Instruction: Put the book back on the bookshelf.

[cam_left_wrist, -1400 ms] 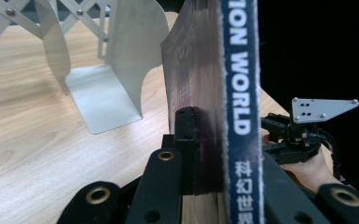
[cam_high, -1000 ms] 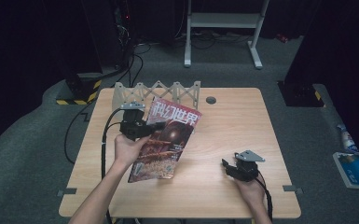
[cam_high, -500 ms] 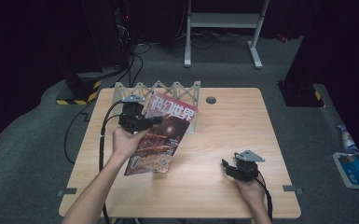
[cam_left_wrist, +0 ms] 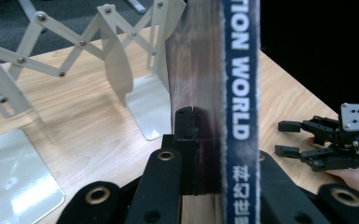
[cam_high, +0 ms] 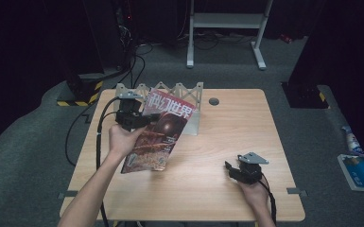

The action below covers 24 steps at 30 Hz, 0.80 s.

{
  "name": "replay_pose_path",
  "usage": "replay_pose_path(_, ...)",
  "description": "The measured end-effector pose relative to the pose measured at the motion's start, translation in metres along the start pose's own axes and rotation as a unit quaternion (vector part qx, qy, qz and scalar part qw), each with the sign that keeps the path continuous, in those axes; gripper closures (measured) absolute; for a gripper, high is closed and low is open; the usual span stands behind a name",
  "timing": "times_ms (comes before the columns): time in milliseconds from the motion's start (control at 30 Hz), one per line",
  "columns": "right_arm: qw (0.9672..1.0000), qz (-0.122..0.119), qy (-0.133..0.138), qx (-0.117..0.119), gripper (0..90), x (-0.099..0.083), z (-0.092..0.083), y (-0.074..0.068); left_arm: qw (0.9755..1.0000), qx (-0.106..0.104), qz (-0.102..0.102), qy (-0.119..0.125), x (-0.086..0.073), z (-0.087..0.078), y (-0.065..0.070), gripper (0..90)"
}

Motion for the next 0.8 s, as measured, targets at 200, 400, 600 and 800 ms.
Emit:
replay_pose_path(200, 1.0000, -0.001, 0.000, 0.000, 36.4, 0.000, 0.000, 0.000, 0.9999, 0.012, -0.006, -0.001, 0.001, -0.006, -0.010, 83.4)
replay_pose_path(400, 1.0000, -0.002, 0.001, 0.000, 36.4, 0.000, 0.000, 0.000, 0.9997, 0.021, -0.008, -0.013, 0.002, -0.010, -0.017, 83.4)
replay_pose_path(600, 1.0000, 0.000, 0.000, -0.001, 36.3, 0.000, 0.000, 0.000, 0.9990, 0.032, -0.003, -0.031, 0.004, -0.013, -0.025, 83.2)
replay_pose_path(800, 1.0000, 0.000, 0.000, 0.000, 36.2, 0.000, 0.000, 0.000, 0.9984, 0.036, -0.001, -0.043, 0.007, -0.016, -0.029, 83.1)
Point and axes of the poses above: each handheld gripper's, and its own axes: z roughly forward along the jaws, x roughly out of its top, y roughly to its right, the point moved 10 cm from there along z, roughly forward along the jaws, and after that the axes turned 11 degrees about z, right-handed, at the moved point
